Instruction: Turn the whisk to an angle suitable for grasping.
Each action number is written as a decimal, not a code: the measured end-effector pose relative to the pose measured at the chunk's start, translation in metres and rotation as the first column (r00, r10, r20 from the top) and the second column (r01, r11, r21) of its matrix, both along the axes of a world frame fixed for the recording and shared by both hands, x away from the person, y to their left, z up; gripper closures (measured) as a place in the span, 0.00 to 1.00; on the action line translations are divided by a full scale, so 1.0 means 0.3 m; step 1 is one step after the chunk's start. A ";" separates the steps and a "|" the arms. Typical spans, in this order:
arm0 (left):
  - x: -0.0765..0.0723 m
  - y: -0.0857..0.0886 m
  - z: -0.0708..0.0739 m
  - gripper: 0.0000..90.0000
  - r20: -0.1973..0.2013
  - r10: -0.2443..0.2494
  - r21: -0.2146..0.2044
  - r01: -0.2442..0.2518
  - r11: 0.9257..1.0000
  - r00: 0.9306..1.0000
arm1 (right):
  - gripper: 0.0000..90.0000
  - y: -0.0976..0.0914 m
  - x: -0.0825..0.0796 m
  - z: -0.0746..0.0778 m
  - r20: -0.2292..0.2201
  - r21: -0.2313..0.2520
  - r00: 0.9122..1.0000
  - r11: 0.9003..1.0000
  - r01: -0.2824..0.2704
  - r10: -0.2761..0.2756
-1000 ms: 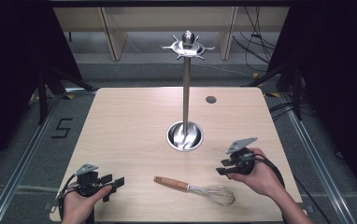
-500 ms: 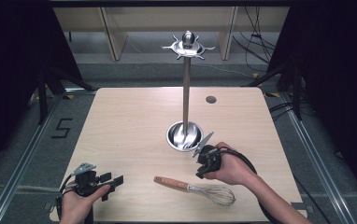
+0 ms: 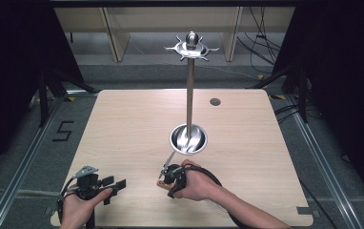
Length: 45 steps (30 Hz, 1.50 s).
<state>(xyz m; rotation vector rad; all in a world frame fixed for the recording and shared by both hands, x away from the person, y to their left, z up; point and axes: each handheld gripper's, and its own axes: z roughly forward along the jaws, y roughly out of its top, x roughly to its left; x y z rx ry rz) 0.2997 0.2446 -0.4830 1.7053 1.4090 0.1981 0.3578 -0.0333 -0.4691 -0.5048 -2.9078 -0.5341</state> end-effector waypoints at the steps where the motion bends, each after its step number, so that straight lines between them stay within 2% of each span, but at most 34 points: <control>1: 0.001 -0.002 -0.003 0.42 0.010 0.006 -0.003 -0.006 1.000 1.000 | 1.00 0.013 0.000 -0.007 0.004 0.003 1.000 1.000 0.012 -0.012; 2: 0.002 -0.001 -0.003 0.42 0.008 0.004 -0.004 -0.004 1.000 1.000 | 1.00 0.024 0.000 -0.012 0.016 -0.008 0.999 1.000 0.029 -0.029; 3: 0.002 0.003 -0.002 0.42 0.003 0.000 0.001 0.000 1.000 1.000 | 1.00 0.028 0.015 -0.020 0.061 -0.024 0.998 0.999 -0.022 0.024; 4: 0.002 0.007 0.002 0.41 -0.011 -0.010 0.011 0.010 1.000 1.000 | 1.00 0.039 0.008 -0.020 0.045 -0.045 0.999 0.999 0.015 -0.013; 6: 0.003 0.009 -0.001 0.41 -0.005 -0.005 0.006 0.005 1.000 1.000 | 1.00 0.052 0.014 -0.027 0.045 -0.044 0.999 0.999 0.015 -0.013; 7: 0.003 0.011 0.000 0.41 -0.007 -0.005 0.008 0.005 1.000 1.000 | 1.00 0.055 0.022 -0.032 0.058 -0.044 0.998 0.999 -0.003 0.006; 9: 0.003 0.012 -0.001 0.41 -0.007 -0.005 0.006 0.006 1.000 1.000 | 1.00 0.060 0.027 -0.039 0.061 -0.059 0.998 0.998 0.007 -0.004; 10: 0.004 0.012 -0.001 0.41 -0.011 -0.006 0.007 0.006 1.000 1.000 | 1.00 0.061 0.026 -0.041 0.055 -0.076 0.998 0.997 0.034 -0.030; 12: 0.004 0.012 -0.001 0.41 -0.012 -0.009 0.009 0.009 1.000 1.000 | 1.00 0.059 0.037 -0.046 0.068 -0.060 0.997 0.998 0.029 -0.025; 14: 0.004 0.013 -0.001 0.41 -0.015 -0.011 0.008 0.011 1.000 1.000 | 1.00 0.054 0.046 -0.043 0.064 -0.064 0.996 0.995 0.074 -0.070; 15: 0.004 0.014 -0.001 0.41 -0.015 -0.011 0.008 0.011 1.000 1.000 | 1.00 0.050 0.063 -0.046 0.072 -0.050 0.996 0.998 0.049 -0.046; 16: 0.004 0.014 -0.002 0.41 -0.014 -0.010 0.008 0.010 1.000 1.000 | 1.00 0.049 0.059 -0.045 0.041 -0.061 0.994 0.993 0.100 -0.098; 17: 0.004 0.015 -0.002 0.40 -0.015 -0.011 0.006 0.011 1.000 1.000 | 1.00 0.046 0.069 -0.048 0.060 -0.056 0.995 0.995 0.087 -0.084; 20: 0.004 0.016 -0.002 0.40 -0.013 -0.012 0.006 0.012 1.000 1.000 | 1.00 0.039 0.084 -0.051 0.072 -0.048 0.994 0.995 0.086 -0.082; 22: 0.005 0.017 -0.002 0.40 -0.013 -0.005 0.002 0.005 1.000 1.000 | 1.00 0.030 0.101 -0.048 0.092 -0.054 0.989 0.991 0.123 -0.117; 23: 0.005 0.018 -0.005 0.40 -0.007 -0.001 0.002 0.001 1.000 1.000 | 1.00 0.031 0.103 -0.047 0.082 -0.048 0.984 0.986 0.161 -0.157; 25: 0.005 0.017 -0.005 0.40 -0.005 0.002 0.001 -0.002 1.000 1.000 | 1.00 0.020 0.114 -0.044 0.086 -0.055 0.978 0.979 0.198 -0.193; 28: 0.006 0.015 -0.006 0.40 -0.001 0.008 -0.002 -0.008 1.000 1.000 | 1.00 0.006 0.139 -0.046 0.092 -0.040 0.973 0.975 0.217 -0.213; 29: 0.007 0.018 -0.004 0.40 -0.012 -0.003 0.006 0.003 1.000 1.000 | 1.00 0.005 0.142 -0.046 0.088 -0.040 0.968 0.970 0.239 -0.235; 31: 0.007 0.019 -0.004 0.40 -0.018 -0.004 0.007 0.005 1.000 1.000 | 1.00 -0.001 0.154 -0.048 0.096 -0.030 0.964 0.967 0.251 -0.248; 33: 0.007 0.020 -0.005 0.40 -0.019 -0.005 0.006 0.005 1.000 1.000 | 1.00 -0.006 0.160 -0.047 0.076 -0.032 0.957 0.959 0.282 -0.279; 35: 0.008 0.020 -0.005 0.40 -0.020 -0.006 0.008 0.006 1.000 1.000 | 1.00 -0.012 0.170 -0.047 0.090 -0.032 0.946 0.949 0.315 -0.311; 36: 0.008 0.020 -0.005 0.40 -0.022 -0.009 0.009 0.009 1.000 1.000 | 1.00 -0.023 0.186 -0.049 0.112 -0.034 0.954 0.958 0.283 -0.278; 37: 0.008 0.020 -0.005 0.40 -0.022 -0.009 0.009 0.009 1.000 1.000 | 1.00 -0.023 0.186 -0.049 0.112 -0.034 0.954 0.958 0.283 -0.278; 38: 0.009 0.020 -0.006 0.40 -0.021 -0.009 0.010 0.009 1.000 1.000 | 1.00 -0.025 0.189 -0.046 0.086 -0.029 0.942 0.945 0.327 -0.323; 40: 0.011 0.017 -0.005 0.40 -0.020 -0.002 0.002 0.002 1.000 1.000 | 0.97 -0.031 0.195 -0.039 0.083 -0.020 0.941 0.944 0.331 -0.328; 41: 0.013 0.014 -0.007 0.40 -0.007 0.008 -0.002 -0.008 1.000 1.000 | 0.95 -0.035 0.197 -0.031 0.087 -0.006 0.942 0.946 0.325 -0.323; 42: 0.016 0.014 -0.006 0.40 -0.008 0.002 -0.004 -0.002 1.000 1.000 | 0.93 -0.037 0.193 -0.017 0.085 0.007 0.938 0.941 0.338 -0.337; 44: 0.019 0.015 -0.006 0.40 -0.019 -0.009 0.000 0.009 1.000 1.000 | 0.89 -0.056 0.188 0.023 0.103 0.022 0.946 0.952 0.306 -0.307; 45: 0.022 0.013 -0.009 0.40 -0.018 -0.009 -0.003 0.009 1.000 1.000 | 0.85 -0.067 0.186 0.045 0.101 0.015 0.948 0.953 0.303 -0.303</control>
